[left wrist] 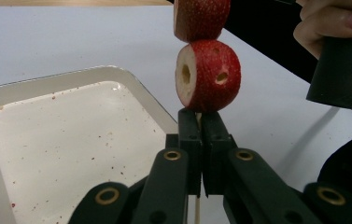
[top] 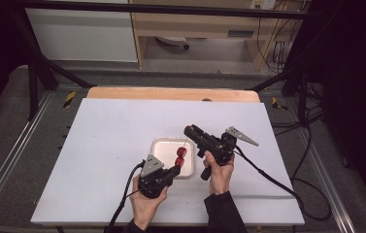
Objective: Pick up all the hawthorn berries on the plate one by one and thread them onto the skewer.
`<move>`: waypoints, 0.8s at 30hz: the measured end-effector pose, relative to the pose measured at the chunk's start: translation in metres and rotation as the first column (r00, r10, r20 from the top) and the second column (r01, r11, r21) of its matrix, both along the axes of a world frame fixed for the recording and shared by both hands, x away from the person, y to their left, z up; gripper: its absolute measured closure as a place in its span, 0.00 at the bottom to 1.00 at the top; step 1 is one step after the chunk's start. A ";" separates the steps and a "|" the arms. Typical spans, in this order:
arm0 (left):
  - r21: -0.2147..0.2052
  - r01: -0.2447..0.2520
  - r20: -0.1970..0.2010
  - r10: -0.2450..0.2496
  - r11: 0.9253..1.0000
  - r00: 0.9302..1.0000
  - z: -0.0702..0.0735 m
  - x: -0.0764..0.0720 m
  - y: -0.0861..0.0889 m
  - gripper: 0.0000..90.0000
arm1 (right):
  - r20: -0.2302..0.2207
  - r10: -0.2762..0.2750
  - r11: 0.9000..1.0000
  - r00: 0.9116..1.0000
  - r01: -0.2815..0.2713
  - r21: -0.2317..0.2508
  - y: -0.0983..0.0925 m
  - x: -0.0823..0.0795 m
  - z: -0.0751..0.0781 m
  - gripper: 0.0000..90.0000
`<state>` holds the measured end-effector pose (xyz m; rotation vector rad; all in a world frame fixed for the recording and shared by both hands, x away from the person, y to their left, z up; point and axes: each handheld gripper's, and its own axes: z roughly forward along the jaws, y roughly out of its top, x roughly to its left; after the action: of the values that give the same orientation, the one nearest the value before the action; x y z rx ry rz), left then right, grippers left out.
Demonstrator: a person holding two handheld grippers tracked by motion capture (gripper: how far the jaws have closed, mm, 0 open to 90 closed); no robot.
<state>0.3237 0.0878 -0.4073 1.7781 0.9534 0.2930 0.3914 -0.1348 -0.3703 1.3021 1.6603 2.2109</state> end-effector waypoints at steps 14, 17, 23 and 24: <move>-0.021 -0.019 -0.030 0.019 1.000 0.999 0.002 0.002 0.000 0.98 | 0.003 0.028 0.998 1.000 -0.028 -0.048 0.004 -0.001 -0.006 0.69; -0.015 -0.025 -0.034 0.024 1.000 0.999 0.001 0.003 0.000 0.98 | 0.008 0.033 0.998 0.999 -0.032 -0.057 0.005 -0.002 -0.008 0.69; -0.013 -0.026 -0.033 0.025 1.000 0.999 0.004 0.004 0.000 0.98 | 0.012 0.053 0.994 0.999 -0.052 -0.098 0.006 -0.005 -0.011 0.69; -0.010 -0.025 -0.033 0.025 1.000 0.999 0.004 0.004 0.000 0.98 | 0.012 0.053 0.994 0.999 -0.051 -0.101 0.006 -0.005 -0.011 0.69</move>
<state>0.3280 0.0878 -0.4036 1.7675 0.9992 0.2746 0.3863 -0.1288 -0.3812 1.2285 1.7947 2.1280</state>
